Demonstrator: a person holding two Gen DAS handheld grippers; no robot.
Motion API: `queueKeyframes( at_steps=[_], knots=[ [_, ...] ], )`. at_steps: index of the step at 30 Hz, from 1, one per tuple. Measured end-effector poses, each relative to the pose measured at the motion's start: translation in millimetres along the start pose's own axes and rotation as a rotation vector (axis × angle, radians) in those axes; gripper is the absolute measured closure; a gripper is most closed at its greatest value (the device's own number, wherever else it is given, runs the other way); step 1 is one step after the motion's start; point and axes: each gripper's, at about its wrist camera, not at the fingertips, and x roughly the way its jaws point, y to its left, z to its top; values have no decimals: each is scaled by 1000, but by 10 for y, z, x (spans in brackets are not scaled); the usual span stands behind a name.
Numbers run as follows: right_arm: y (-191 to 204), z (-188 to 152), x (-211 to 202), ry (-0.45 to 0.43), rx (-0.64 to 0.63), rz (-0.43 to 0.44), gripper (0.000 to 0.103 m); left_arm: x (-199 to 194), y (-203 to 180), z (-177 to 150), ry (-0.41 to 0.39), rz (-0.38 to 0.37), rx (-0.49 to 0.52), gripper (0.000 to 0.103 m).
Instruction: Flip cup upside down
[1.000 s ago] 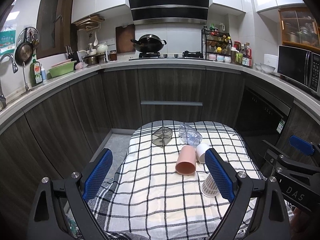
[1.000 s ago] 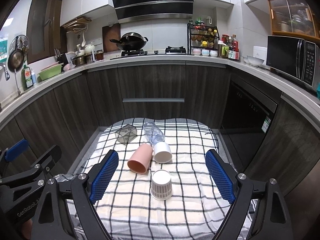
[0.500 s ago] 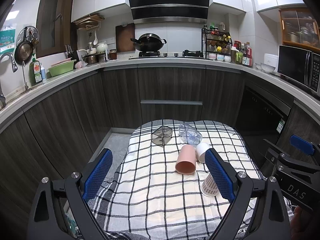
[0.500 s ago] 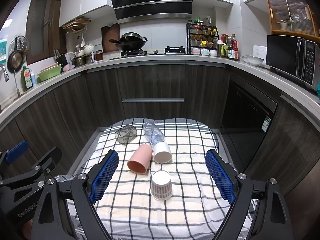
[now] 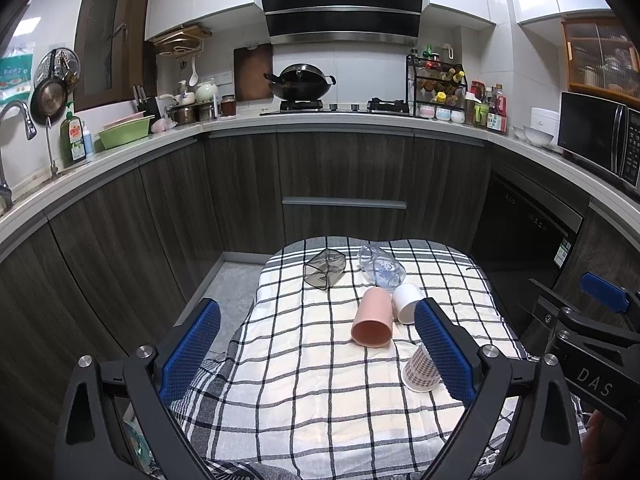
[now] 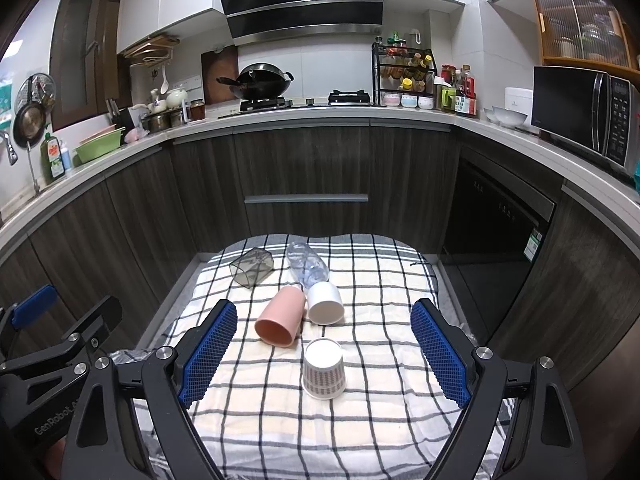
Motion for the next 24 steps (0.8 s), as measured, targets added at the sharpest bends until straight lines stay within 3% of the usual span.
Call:
queueKeyframes(
  at_steps=[7,24],
  knots=[
    [-2,-5,-5,-5,1,-2,9,2,1,-5,3,3,-4,0],
    [-7,-19,9,-1,5,-3,8,38,42,-33,27,-3,-23,0]
  ],
)
